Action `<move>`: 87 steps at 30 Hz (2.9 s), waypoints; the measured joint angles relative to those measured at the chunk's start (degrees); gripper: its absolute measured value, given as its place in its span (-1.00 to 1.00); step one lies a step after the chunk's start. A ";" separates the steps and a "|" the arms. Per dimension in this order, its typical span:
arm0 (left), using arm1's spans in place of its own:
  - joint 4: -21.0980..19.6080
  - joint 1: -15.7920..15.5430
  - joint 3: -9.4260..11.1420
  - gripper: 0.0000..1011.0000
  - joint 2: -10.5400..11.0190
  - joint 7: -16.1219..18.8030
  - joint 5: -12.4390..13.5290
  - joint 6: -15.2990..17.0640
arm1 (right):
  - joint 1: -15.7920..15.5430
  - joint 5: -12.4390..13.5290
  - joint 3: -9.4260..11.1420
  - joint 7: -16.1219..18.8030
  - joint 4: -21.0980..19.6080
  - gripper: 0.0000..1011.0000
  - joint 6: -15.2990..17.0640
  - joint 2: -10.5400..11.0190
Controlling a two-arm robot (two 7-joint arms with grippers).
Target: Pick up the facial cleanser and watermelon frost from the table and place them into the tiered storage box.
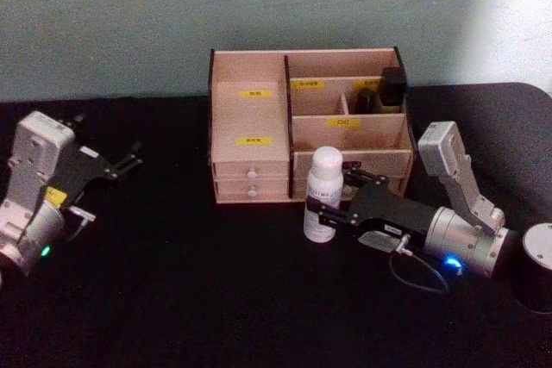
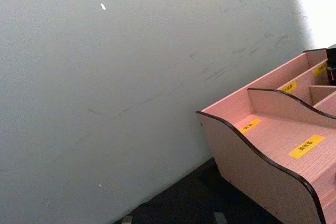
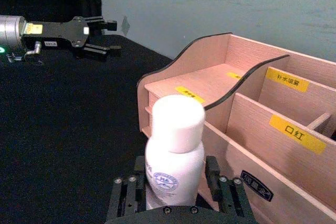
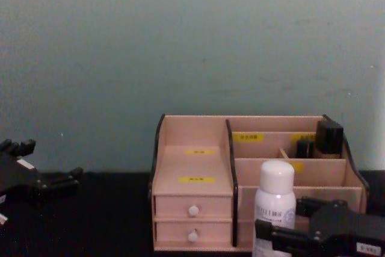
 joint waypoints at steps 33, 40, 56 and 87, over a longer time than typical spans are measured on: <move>0.00 0.00 0.00 0.98 0.00 0.00 0.00 0.00 | -0.52 4.38 0.74 2.45 -7.14 0.18 3.93 3.15; 0.00 0.00 0.00 0.98 0.00 0.00 0.00 0.00 | 0.59 6.62 2.33 0.17 -9.63 0.18 5.01 3.31; 0.00 0.00 0.00 0.98 0.00 0.00 0.00 0.00 | 6.70 5.81 3.88 -4.64 -4.13 0.18 2.43 -0.65; 0.00 0.01 0.00 0.98 0.00 0.00 0.00 0.00 | 17.84 -0.86 4.51 -6.07 15.07 0.18 -1.77 -9.37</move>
